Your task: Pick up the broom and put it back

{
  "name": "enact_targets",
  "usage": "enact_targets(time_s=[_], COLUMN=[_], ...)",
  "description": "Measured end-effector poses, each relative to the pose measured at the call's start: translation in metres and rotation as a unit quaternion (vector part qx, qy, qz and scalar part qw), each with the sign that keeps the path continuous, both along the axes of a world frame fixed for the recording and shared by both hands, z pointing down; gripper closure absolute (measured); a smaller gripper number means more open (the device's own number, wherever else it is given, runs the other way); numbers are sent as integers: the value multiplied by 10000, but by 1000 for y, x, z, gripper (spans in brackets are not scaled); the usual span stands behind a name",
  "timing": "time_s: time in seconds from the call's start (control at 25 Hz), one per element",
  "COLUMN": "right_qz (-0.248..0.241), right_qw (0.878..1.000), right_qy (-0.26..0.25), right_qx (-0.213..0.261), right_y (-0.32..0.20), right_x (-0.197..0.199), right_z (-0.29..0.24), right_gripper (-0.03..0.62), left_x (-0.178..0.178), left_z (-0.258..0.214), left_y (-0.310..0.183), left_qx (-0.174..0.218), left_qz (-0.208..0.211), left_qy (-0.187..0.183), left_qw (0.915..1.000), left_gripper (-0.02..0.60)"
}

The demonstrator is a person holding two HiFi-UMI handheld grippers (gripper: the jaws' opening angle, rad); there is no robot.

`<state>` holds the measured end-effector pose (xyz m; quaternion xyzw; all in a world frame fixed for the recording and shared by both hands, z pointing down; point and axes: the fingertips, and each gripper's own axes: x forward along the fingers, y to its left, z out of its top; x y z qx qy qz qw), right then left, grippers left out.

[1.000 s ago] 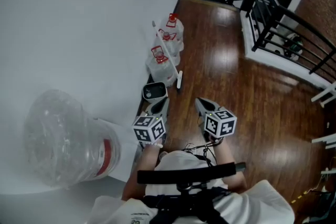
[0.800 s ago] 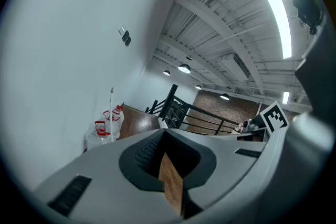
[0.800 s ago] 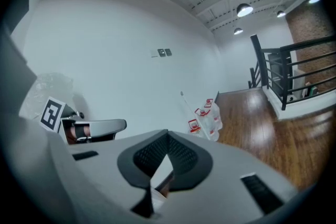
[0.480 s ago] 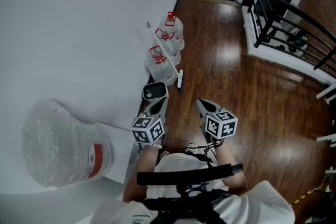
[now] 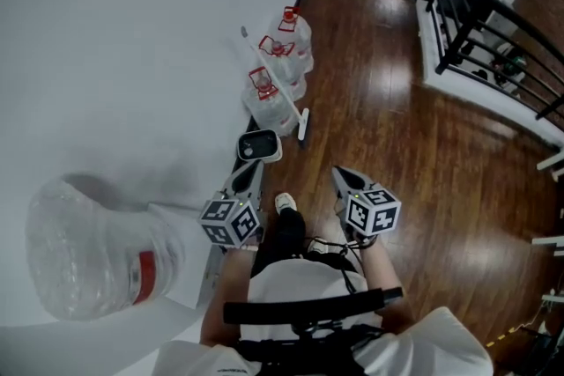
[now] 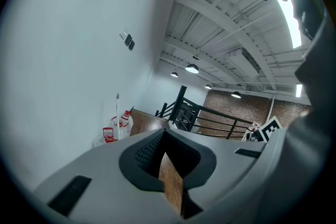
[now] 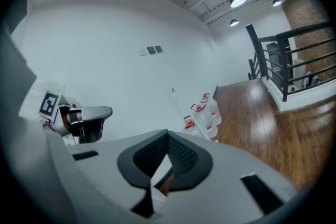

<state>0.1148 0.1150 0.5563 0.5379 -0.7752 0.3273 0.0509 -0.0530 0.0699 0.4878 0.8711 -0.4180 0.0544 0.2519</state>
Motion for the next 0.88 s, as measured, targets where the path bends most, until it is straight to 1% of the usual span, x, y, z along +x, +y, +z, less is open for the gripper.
enact_targets(time_s=[0.12,0.24,0.36,0.48,0.68,0.88], right_qz=[-63,-158,-258,-305,-450,-668], right_qw=[10000,9997,9992,9988,9980,9963], right_qy=[67,182,315,386,454,535], right_qx=[-33,-33,-7,-10,-19,56], right_y=[-25,-60,-105,-156,-244,-312], right_x=[4,5,3,-1,-21,-46], right_z=[6,6,4,3,5,12], right_gripper=[585,585,585,585,585,583], left_x=[5,9,8,5,-6,-21], left_z=[10,15,21,26,34,40], left_y=[-22,-55,-99,-148,-221,-272], left_qx=[-53,-85,-115,-147,-269,-357], left_qz=[-26,-41,-86,-92,-95,-160], left_qy=[41,128,236,268,328,446], left_qw=[10000,9999,9996,9995,9991,9982], left_gripper=[595,595,595,595,595,595])
